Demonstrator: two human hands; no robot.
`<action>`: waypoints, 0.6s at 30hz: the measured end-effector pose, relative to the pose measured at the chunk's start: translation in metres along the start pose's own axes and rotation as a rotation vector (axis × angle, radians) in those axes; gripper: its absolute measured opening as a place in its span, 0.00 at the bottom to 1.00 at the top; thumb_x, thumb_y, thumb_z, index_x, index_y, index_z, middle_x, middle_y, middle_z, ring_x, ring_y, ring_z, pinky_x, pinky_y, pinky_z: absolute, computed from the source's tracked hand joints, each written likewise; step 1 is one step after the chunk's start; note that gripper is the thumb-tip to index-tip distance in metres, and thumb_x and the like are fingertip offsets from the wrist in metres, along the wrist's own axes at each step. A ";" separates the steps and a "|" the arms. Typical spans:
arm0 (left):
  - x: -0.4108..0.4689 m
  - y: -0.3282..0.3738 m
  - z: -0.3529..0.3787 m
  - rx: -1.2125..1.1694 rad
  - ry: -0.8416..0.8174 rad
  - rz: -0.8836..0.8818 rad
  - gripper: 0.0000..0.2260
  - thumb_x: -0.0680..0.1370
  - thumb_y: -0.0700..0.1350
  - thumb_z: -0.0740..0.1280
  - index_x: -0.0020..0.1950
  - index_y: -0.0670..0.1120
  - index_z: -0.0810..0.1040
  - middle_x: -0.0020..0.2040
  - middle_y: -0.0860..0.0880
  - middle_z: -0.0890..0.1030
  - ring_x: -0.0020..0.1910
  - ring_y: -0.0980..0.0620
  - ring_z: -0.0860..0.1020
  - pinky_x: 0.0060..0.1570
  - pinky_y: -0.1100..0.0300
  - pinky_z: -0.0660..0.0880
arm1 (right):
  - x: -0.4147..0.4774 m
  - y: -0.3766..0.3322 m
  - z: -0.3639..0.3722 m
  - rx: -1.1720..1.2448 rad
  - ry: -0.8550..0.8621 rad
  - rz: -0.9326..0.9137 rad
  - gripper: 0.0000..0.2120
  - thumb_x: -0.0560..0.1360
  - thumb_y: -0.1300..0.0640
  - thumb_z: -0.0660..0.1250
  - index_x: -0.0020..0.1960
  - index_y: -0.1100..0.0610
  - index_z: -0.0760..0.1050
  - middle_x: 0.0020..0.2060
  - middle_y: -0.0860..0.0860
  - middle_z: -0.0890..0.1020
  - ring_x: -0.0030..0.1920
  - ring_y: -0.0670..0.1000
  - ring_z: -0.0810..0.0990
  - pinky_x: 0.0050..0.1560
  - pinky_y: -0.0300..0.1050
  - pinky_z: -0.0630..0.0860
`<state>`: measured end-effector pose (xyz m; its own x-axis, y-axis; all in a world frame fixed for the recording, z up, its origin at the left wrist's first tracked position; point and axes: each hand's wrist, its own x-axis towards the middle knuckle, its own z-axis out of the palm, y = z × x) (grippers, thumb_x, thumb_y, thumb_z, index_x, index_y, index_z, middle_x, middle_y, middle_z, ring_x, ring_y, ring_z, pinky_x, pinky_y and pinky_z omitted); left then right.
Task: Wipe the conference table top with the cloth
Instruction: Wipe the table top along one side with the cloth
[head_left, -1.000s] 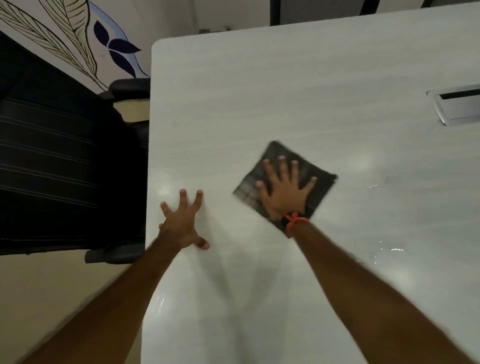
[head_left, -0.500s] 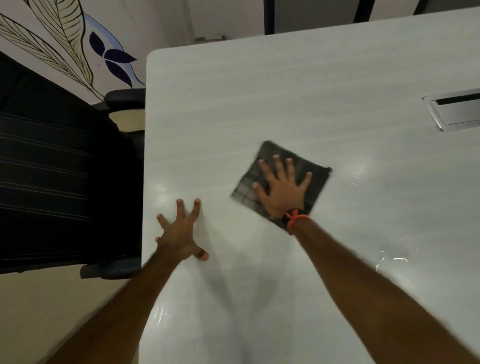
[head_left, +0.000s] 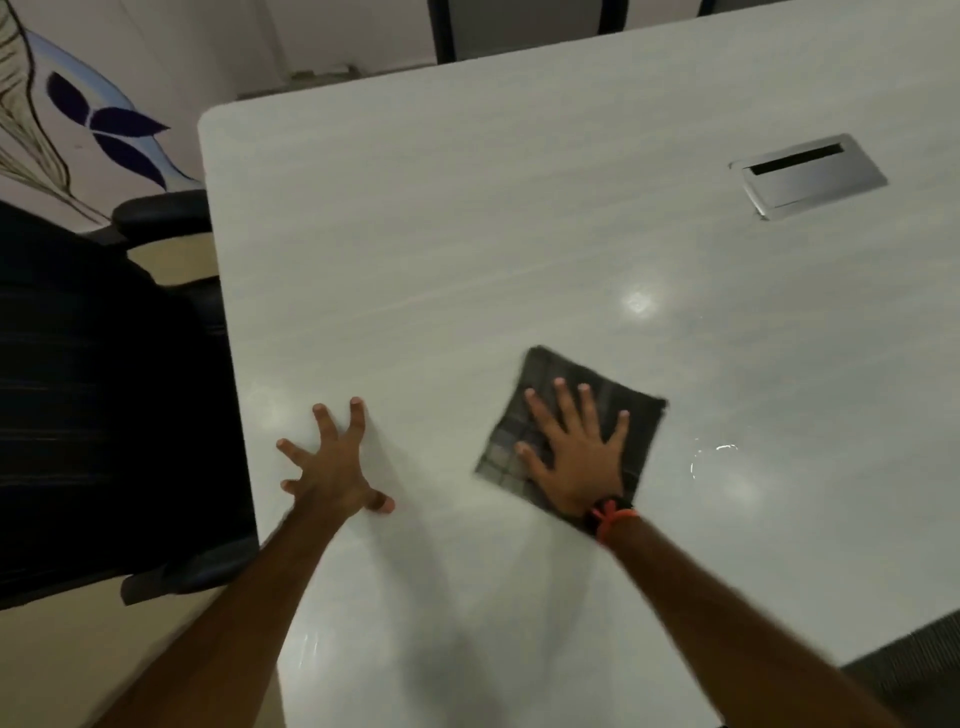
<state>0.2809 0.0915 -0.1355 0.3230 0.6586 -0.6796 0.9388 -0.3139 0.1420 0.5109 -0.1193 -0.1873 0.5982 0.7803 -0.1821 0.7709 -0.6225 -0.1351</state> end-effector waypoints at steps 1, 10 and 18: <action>0.002 -0.001 0.001 0.048 0.023 0.018 0.66 0.58 0.59 0.83 0.79 0.59 0.35 0.79 0.46 0.36 0.75 0.27 0.41 0.67 0.28 0.61 | 0.007 0.031 -0.004 -0.003 0.024 0.142 0.35 0.76 0.28 0.48 0.81 0.35 0.46 0.83 0.46 0.50 0.82 0.56 0.47 0.71 0.80 0.45; 0.023 0.000 -0.007 0.254 0.003 0.267 0.71 0.53 0.62 0.83 0.79 0.53 0.34 0.80 0.46 0.37 0.76 0.30 0.41 0.71 0.31 0.56 | -0.051 -0.036 0.015 0.063 0.011 0.184 0.36 0.78 0.31 0.50 0.83 0.41 0.47 0.83 0.52 0.49 0.82 0.63 0.45 0.71 0.81 0.41; 0.007 -0.011 0.008 0.182 -0.026 0.346 0.62 0.64 0.60 0.80 0.80 0.54 0.35 0.80 0.46 0.34 0.77 0.34 0.35 0.74 0.34 0.49 | -0.080 0.063 0.001 0.045 -0.056 0.314 0.36 0.76 0.27 0.46 0.81 0.34 0.42 0.83 0.46 0.45 0.82 0.56 0.42 0.72 0.80 0.43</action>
<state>0.2716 0.0942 -0.1473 0.6111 0.4759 -0.6325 0.7379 -0.6317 0.2377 0.5107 -0.2211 -0.1825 0.7915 0.5458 -0.2751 0.5390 -0.8355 -0.1066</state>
